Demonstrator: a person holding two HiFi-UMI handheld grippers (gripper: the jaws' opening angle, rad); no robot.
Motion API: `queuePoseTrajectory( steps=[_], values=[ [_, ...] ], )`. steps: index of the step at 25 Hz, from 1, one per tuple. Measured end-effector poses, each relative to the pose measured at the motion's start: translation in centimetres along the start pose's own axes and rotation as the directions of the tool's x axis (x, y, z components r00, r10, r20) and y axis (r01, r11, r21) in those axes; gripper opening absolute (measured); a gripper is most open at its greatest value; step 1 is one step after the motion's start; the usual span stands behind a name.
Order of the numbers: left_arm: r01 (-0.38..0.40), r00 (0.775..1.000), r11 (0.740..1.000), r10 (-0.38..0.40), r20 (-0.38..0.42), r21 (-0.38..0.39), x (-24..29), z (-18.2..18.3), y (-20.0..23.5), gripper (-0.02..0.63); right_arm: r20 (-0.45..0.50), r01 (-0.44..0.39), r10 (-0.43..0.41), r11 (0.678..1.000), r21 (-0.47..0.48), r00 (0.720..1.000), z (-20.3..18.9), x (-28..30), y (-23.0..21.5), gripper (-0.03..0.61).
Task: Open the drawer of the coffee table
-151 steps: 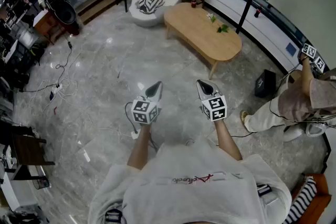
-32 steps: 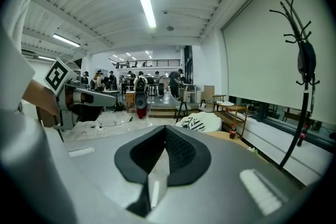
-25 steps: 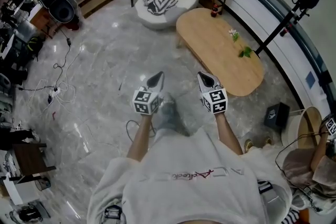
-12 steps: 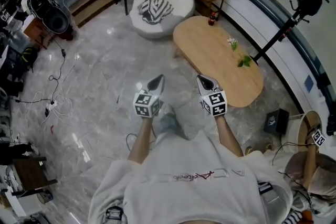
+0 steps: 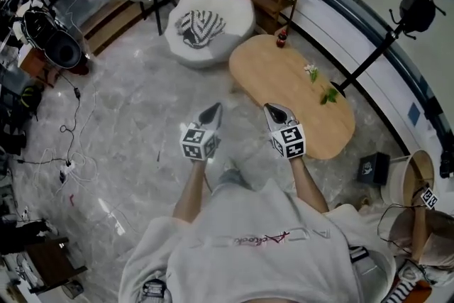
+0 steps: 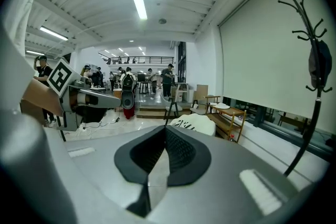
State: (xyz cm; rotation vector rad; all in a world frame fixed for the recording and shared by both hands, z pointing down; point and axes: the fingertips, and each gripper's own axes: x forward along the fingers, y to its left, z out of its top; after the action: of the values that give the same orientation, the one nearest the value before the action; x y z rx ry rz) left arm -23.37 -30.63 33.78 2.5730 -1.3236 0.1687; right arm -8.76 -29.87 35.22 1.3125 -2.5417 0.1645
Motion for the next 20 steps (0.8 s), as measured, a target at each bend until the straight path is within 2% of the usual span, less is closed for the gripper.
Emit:
queuePoseTrajectory(
  steps=[5, 12, 17, 20],
  values=[
    [0.066, 0.998, 0.998, -0.065, -0.004, 0.019, 4.8, 2.6, 3.3, -0.002, 0.011, 0.058, -0.058, 0.998, 0.025, 0.998, 2.1, 3.9, -3.1, 0.005],
    [0.198, 0.980, 0.979, -0.196, -0.037, 0.041, 11.5, 3.5, 5.8, -0.002, -0.001, 0.191, -0.191, 0.979, 0.068, 0.982, 2.5, 6.7, -7.3, 0.005],
    [0.309, 0.950, 0.950, -0.305, -0.068, 0.047, 16.2, 3.4, 5.1, -0.002, -0.028, 0.307, -0.306, 0.946, 0.105, 0.952, 1.4, 6.1, -10.6, 0.005],
    [0.391, 0.918, 0.918, -0.385, -0.094, 0.057, 18.7, 3.4, 3.5, -0.002, -0.059, 0.390, -0.385, 0.911, 0.133, 0.921, 0.4, 4.6, -12.5, 0.005]
  ],
)
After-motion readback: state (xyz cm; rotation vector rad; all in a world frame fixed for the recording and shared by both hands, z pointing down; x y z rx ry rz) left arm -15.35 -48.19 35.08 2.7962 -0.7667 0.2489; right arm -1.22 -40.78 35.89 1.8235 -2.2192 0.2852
